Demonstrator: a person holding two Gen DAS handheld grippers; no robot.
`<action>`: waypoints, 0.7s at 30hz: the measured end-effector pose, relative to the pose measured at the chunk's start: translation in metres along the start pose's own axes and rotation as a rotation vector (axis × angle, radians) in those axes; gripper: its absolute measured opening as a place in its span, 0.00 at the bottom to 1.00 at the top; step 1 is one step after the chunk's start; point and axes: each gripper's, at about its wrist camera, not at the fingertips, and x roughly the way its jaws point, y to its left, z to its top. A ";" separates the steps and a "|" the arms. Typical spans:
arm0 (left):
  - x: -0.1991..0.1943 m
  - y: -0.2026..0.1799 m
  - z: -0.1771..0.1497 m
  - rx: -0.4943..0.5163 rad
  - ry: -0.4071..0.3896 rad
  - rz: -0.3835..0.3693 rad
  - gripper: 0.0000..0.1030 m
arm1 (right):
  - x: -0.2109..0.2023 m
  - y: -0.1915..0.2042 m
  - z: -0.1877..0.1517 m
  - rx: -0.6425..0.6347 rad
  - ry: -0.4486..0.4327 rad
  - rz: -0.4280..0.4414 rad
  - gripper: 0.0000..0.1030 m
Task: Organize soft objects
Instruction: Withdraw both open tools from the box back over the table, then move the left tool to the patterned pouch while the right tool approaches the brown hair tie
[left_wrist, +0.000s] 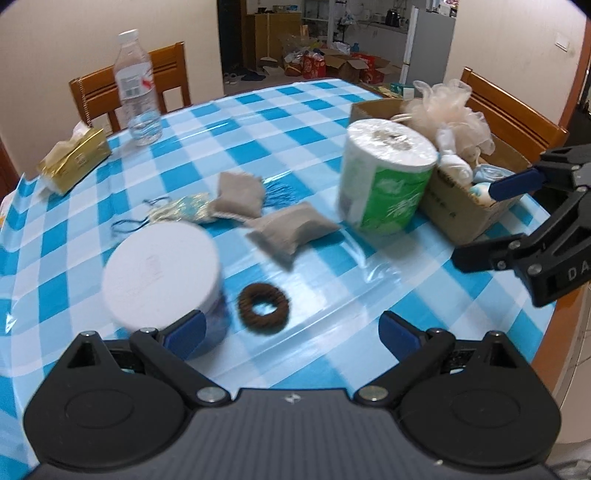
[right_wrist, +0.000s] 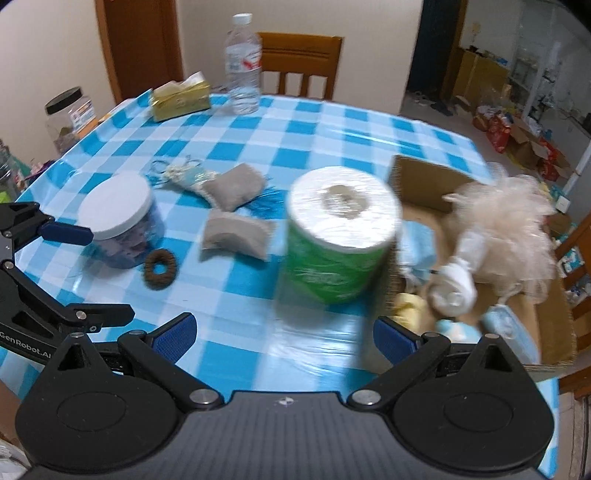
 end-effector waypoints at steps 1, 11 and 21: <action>-0.001 0.004 -0.002 -0.007 0.003 -0.008 0.97 | 0.003 0.005 0.002 -0.005 0.005 0.008 1.00; 0.002 0.033 -0.025 -0.107 0.087 0.047 0.96 | 0.041 0.055 0.015 -0.130 0.042 0.123 1.00; 0.006 0.046 -0.042 -0.164 0.149 0.072 0.96 | 0.094 0.076 0.021 -0.150 0.049 0.205 0.99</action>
